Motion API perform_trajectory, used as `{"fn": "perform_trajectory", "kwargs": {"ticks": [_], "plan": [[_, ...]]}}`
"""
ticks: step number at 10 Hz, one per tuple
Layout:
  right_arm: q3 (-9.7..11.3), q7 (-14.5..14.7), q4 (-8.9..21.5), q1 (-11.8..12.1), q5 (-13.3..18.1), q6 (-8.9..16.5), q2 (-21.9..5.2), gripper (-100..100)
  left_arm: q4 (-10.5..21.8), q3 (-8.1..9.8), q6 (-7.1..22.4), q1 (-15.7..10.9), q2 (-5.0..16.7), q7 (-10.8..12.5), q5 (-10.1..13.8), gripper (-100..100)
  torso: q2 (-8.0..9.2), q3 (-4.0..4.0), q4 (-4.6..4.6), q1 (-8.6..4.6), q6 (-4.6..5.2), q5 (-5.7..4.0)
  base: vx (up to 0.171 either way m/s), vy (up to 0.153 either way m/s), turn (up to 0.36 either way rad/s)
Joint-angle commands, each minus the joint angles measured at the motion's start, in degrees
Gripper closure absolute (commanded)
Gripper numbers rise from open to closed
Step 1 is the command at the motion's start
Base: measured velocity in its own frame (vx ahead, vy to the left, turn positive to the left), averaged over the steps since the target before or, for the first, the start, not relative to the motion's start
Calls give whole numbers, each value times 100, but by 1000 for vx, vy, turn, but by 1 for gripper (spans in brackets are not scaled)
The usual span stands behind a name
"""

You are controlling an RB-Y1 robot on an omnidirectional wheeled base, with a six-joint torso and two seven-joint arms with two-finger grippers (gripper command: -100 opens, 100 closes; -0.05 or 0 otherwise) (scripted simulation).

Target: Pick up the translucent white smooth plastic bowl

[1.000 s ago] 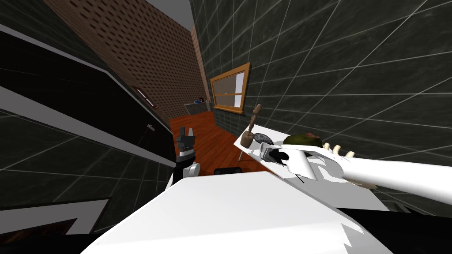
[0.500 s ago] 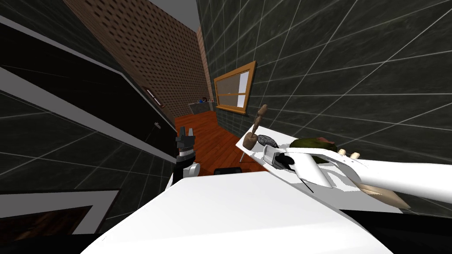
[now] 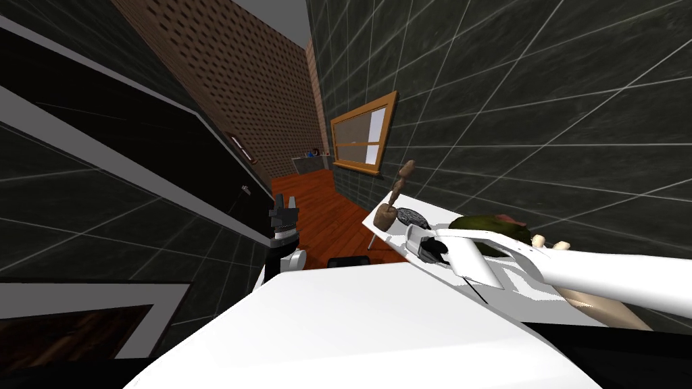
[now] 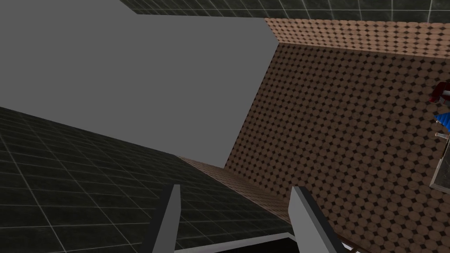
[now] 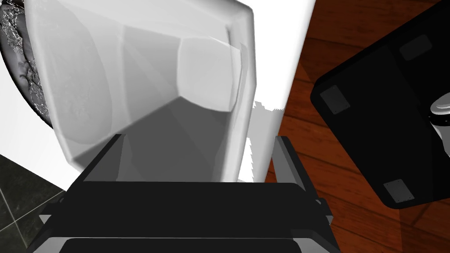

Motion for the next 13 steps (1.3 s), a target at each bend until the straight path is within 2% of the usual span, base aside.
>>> {"fn": "perform_trajectory", "kwargs": {"ticks": [1,2,3,4,8,9,10,12,13], "plan": [[30,8,168,59,84,-62,115,-100,0,0,0,0,0,0,0,0,0,0,0,0,0,0,-11,-14,61],[47,15,266,90,128,-93,184,-100,0,0,0,0,0,0,0,0,2,1,1,-1,1,0,-10,-13,54],[42,-7,196,82,118,-76,138,-100,0,0,0,0,0,0,0,0,2,1,1,-2,1,-1,-4,-6,11],[45,0,213,84,124,-81,151,100,0,0,0,0,0,0,0,0,1,1,1,2,2,1,0,0,0],[47,-7,211,86,119,-86,155,100,0,0,0,0,0,0,0,0,-1,0,1,10,-1,8,0,0,0],[48,-8,212,87,118,-86,156,0,0,0,0,0,0,0,0,0,0,1,2,12,-2,10,0,0,0],[5,-3,20,12,16,-17,10,100,0,0,0,0,0,0,0,0,1,2,3,14,-2,12,7,6,-98],[-28,-17,-178,-51,-73,44,-129,100,0,0,0,1,0,0,0,0,3,4,5,27,1,19,12,14,-88],[-10,-14,-105,-21,-33,6,-85,100,0,0,0,1,0,0,0,0,3,5,6,31,0,21,3,8,-10]]}}
